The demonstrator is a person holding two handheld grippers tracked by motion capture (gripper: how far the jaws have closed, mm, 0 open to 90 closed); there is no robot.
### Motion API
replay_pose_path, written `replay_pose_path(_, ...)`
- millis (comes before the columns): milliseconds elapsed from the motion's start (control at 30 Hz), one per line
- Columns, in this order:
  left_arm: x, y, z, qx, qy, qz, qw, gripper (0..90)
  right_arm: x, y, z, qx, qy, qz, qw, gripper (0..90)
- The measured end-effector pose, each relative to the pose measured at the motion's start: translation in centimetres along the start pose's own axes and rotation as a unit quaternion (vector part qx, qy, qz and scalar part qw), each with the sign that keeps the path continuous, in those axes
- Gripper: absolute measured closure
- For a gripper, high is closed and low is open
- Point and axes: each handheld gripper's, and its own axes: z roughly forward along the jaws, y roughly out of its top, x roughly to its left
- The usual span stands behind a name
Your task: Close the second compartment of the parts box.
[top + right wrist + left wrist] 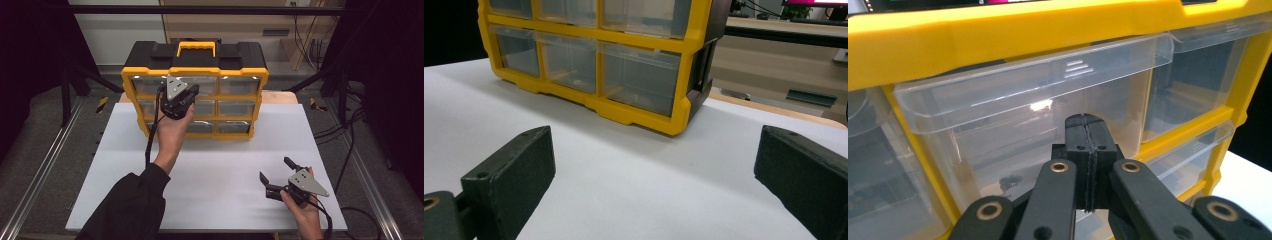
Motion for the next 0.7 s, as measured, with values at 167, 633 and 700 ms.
replay_pose_path(167,0.03,-0.03,0.04,0.000,0.000,-0.001,1.0000,89.8,0.01,-0.02,0.07,0.000,0.000,-0.001,1.0000,3.1)
replay_pose_path(633,0.21,0.14,0.40,-0.001,0.001,-0.002,1.0000,89.8,-0.06,0.00,0.04,-0.002,0.000,0.002,1.0000,3.0)
replay_pose_path(700,0.22,0.12,0.48,-0.001,0.001,-0.003,1.0000,89.8,-0.07,-0.02,0.07,-0.002,0.000,0.000,1.0000,3.0)
